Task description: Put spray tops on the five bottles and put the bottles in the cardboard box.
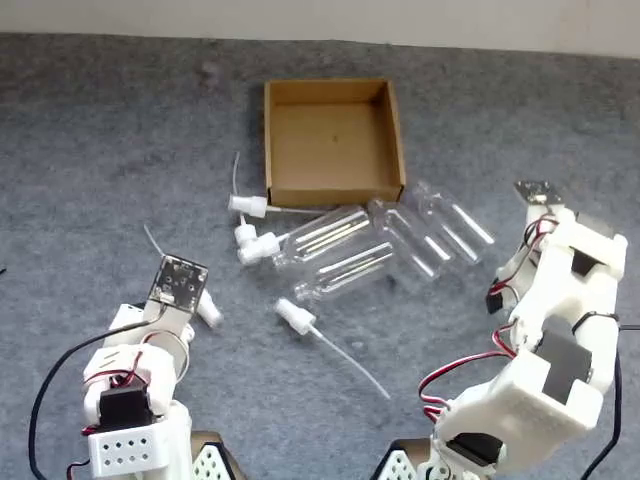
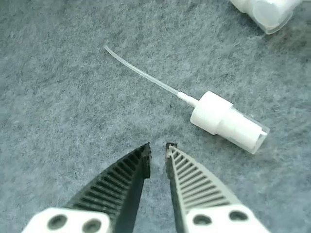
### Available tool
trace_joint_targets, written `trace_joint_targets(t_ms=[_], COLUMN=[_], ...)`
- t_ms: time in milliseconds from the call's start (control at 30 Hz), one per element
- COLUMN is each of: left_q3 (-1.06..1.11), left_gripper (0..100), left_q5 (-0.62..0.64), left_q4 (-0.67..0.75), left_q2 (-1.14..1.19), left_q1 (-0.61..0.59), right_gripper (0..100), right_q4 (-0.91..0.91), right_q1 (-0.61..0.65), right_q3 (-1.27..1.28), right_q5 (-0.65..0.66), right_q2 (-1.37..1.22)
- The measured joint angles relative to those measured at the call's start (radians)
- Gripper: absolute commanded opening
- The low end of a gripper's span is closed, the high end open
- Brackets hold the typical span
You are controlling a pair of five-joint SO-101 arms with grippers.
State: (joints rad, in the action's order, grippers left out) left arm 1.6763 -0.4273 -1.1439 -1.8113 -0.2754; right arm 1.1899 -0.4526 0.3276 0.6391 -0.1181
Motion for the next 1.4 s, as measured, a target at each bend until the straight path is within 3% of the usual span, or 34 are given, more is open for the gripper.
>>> trace_joint_targets(t_ms=[167,367,567,700,833,933,1100,1267,1400], left_q3=[-0.066,-0.27,-0.571,-0.806,-0.985,-1.06,-1.099,-1.1,-1.1], left_gripper=[3,3,3,4,12,13,11,10,10], left_q5=[-0.061,-0.127,-0.129,-0.015,0.114,0.118,-0.058,-0.397,-0.609], left_q4=[-0.066,-0.114,-0.13,-0.189,-0.203,-0.203,-0.21,-0.284,-0.222], left_q2=[0.0,0.098,0.508,0.838,1.128,1.326,1.547,1.587,1.587], left_q1=[0.002,0.002,0.041,0.135,0.196,0.219,0.247,0.256,0.212], right_gripper=[0.3,0.3,0.3,0.3,0.3,0.3,0.3,0.3,0.3], right_q4=[0.026,0.034,0.034,0.034,0.034,0.034,0.034,0.034,0.034], right_q1=[0.023,0.149,0.284,0.333,0.342,0.341,0.341,0.341,0.341], right_q3=[-0.003,0.184,0.364,0.443,0.482,0.486,0.486,0.506,0.522], right_q5=[-0.021,-0.021,-0.025,-0.055,-0.058,-0.058,-0.054,-0.031,-0.031], right_q2=[0.166,0.439,0.654,0.752,0.807,0.818,0.819,0.825,0.829])
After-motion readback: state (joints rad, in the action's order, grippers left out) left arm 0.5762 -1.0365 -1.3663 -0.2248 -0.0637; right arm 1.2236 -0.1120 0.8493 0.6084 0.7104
